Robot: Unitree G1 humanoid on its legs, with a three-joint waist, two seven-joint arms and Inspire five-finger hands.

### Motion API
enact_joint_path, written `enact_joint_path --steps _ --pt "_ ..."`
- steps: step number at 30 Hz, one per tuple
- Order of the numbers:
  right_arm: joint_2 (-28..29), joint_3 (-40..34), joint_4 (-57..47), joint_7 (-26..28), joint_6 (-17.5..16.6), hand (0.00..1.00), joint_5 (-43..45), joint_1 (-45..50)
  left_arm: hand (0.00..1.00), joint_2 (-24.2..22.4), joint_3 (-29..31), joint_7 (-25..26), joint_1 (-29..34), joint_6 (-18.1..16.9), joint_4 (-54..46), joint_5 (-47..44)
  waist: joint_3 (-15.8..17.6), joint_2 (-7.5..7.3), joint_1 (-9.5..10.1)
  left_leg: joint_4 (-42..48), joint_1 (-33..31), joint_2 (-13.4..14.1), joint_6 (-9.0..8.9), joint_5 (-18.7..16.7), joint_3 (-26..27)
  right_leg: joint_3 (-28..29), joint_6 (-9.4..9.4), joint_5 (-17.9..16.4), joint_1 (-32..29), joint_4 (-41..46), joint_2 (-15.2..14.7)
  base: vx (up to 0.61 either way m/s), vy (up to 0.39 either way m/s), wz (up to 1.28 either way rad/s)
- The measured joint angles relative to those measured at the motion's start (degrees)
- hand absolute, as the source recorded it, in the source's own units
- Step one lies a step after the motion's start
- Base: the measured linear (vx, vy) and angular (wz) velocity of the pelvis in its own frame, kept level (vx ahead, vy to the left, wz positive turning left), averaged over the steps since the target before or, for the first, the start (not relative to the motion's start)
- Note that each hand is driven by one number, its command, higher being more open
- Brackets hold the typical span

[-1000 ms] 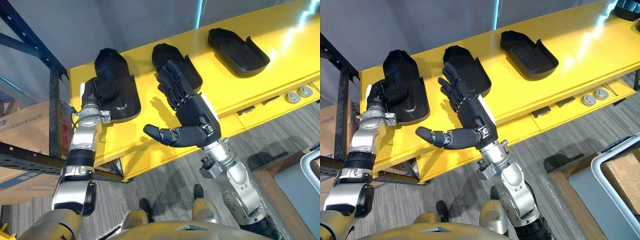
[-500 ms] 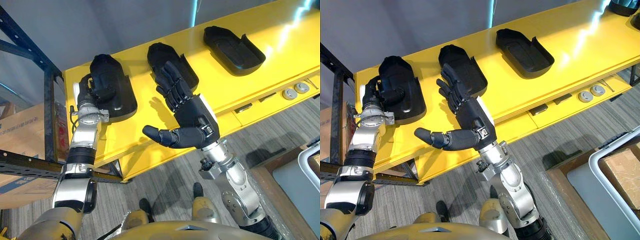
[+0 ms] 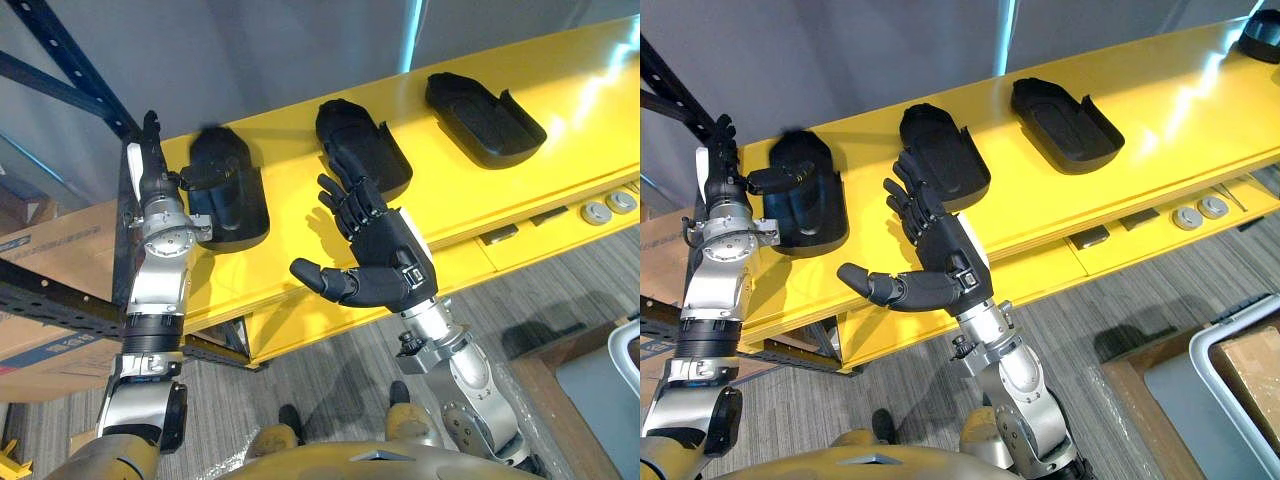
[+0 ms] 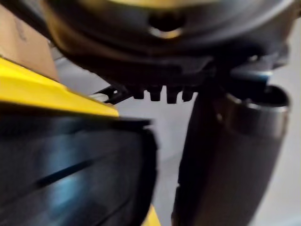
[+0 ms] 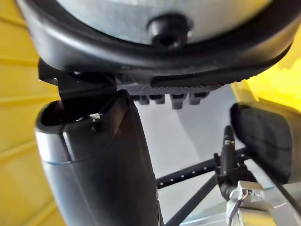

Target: Walk over and take three plastic housings, then place them on the shelf

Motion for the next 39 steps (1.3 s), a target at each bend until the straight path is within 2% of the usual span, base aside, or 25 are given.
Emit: enact_joint_path --steps 3,7,12,16,18,19,21,22,24,27,30,32,34,36,39 --pt "0.6 -0.1 0.0 -1.2 0.0 1.00 0.0 0.0 1.00 0.1 0.1 -4.2 2.1 0.0 -1.2 -0.8 -1.4 0.57 0.80 -1.1 0.5 0.0 -0.05 0.8 -0.3 -0.4 0.00 0.0 0.1 0.0 0.0 -0.03 -0.017 0.06" --pt "1.1 -1.0 0.0 -2.0 -0.1 1.00 -0.5 0.0 1.00 0.1 0.1 -8.2 3.6 0.2 -0.9 -2.6 -3.1 0.15 1.14 -2.1 1.0 0.0 -0.06 1.5 -1.0 -1.2 -0.01 0.0 0.9 -0.2 0.1 -0.02 -0.009 0.09" --pt "1.2 -1.0 0.2 -2.4 -0.1 1.00 -0.5 0.1 1.00 0.1 -0.4 -8.9 4.1 -0.1 -0.1 -4.7 -5.0 -0.21 1.48 -4.1 1.7 0.0 -0.14 2.7 -1.1 -1.4 -0.05 0.1 1.1 -0.7 0.4 -0.01 -0.003 0.02" --pt "1.2 -1.2 0.2 -2.1 -0.2 1.00 -2.7 1.3 1.00 0.0 -0.9 -5.9 4.4 -8.0 -1.1 -9.8 -5.9 -0.59 1.50 -4.5 1.7 0.3 -0.21 2.9 -1.1 -1.4 -0.12 0.2 1.1 -0.9 0.7 0.00 0.000 0.00" --pt "1.2 -1.6 0.2 -2.3 -0.6 1.00 -7.0 2.2 1.00 -0.5 -1.1 -4.2 7.3 -14.0 -11.6 -12.7 -5.9 -0.66 1.36 -4.4 1.7 0.2 -0.27 3.0 -1.1 -1.4 -0.15 0.2 1.1 -0.9 0.7 0.00 0.000 0.00" --pt "1.2 -1.8 0.2 -2.4 -0.7 1.00 -8.0 2.5 1.00 -0.8 -1.2 -3.9 8.1 -15.3 -15.0 -13.0 -6.0 -0.67 1.36 -4.4 1.7 0.2 -0.27 3.0 -1.1 -1.4 -0.15 0.2 1.1 -0.9 0.7 0.03 0.009 0.00" --pt "1.2 -2.7 0.3 -3.7 -1.2 1.00 -12.5 3.4 1.00 -2.3 -3.6 -3.0 12.1 -21.4 -29.5 -13.7 -6.3 -0.65 1.59 -4.4 1.7 0.2 -0.29 3.0 -1.2 -1.4 -0.15 0.2 1.2 -1.1 0.7 0.02 0.004 0.00" --pt "1.2 -3.0 0.3 -4.1 -1.3 1.00 -13.7 3.4 1.00 -3.2 -4.4 -3.0 13.5 -23.0 -32.9 -13.7 -6.4 -0.61 1.61 -4.4 1.7 0.2 -0.31 2.9 -1.3 -1.4 -0.15 0.2 1.2 -1.2 0.7 0.01 0.000 0.05" --pt "1.1 -3.9 0.8 -5.9 -1.6 1.00 -16.5 3.3 1.00 -7.8 -8.2 -4.0 19.9 -29.0 -42.3 -12.6 -7.4 -0.27 1.68 -4.4 1.6 0.2 -0.36 2.9 -2.5 -2.7 -0.09 0.1 2.3 -2.0 0.7 0.00 -0.009 0.20" --pt "0.4 -4.6 3.6 -6.9 -2.2 1.00 -17.9 1.5 1.00 -10.9 -8.5 -4.5 26.9 -34.0 -44.2 -10.1 -8.3 0.55 2.92 -4.4 1.2 0.4 -0.43 3.0 -3.6 -3.6 0.01 -0.2 2.6 -2.3 0.9 -0.04 -0.018 0.19" --pt "-1.4 -5.0 7.2 -6.9 -2.9 1.00 -17.9 -1.6 1.00 -11.5 -7.0 -3.1 30.8 -36.3 -43.4 -4.9 -8.4 0.61 3.97 -4.6 -0.5 0.5 -0.53 3.7 -5.9 -5.5 -0.03 -0.3 2.6 -3.0 1.1 -0.10 -0.031 0.39" --pt "-2.9 -4.9 8.0 -6.1 -2.9 1.00 -18.1 -3.6 1.00 -11.5 -5.7 -1.7 32.3 -39.5 -43.5 -0.8 -8.1 0.04 4.58 -4.6 -1.6 0.5 -0.42 4.4 -7.3 -6.1 -0.03 -0.3 2.4 -3.0 1.3 -0.06 -0.025 0.32" --pt "-4.1 -4.3 10.2 -6.4 -4.5 1.00 -22.7 -7.4 1.00 -11.4 -4.8 0.1 32.7 -42.9 -43.5 1.9 -7.9 -0.75 5.63 -4.6 -2.4 0.5 -0.81 5.1 -8.3 -6.7 0.03 -0.2 2.0 -2.9 1.3 -0.04 -0.015 0.20" --pt "-4.5 -4.1 12.1 -6.8 -5.1 1.00 -24.9 -9.7 1.00 -11.2 -4.6 1.5 32.7 -44.4 -43.5 3.4 -7.8 -1.18 5.77 -4.6 -2.8 0.4 -0.58 5.5 -8.9 -7.2 0.02 -0.2 2.0 -2.9 1.3 -0.02 -0.009 0.20" --pt "-4.5 -3.6 17.1 -10.6 -5.2 1.00 -29.2 -13.7 1.00 -10.5 -4.7 4.5 32.7 -48.5 -43.5 6.6 -7.7 -2.11 7.03 -4.5 -3.4 0.3 -0.35 5.9 -9.8 -7.7 0.08 0.1 1.8 -2.8 1.3 -0.01 -0.011 0.12"
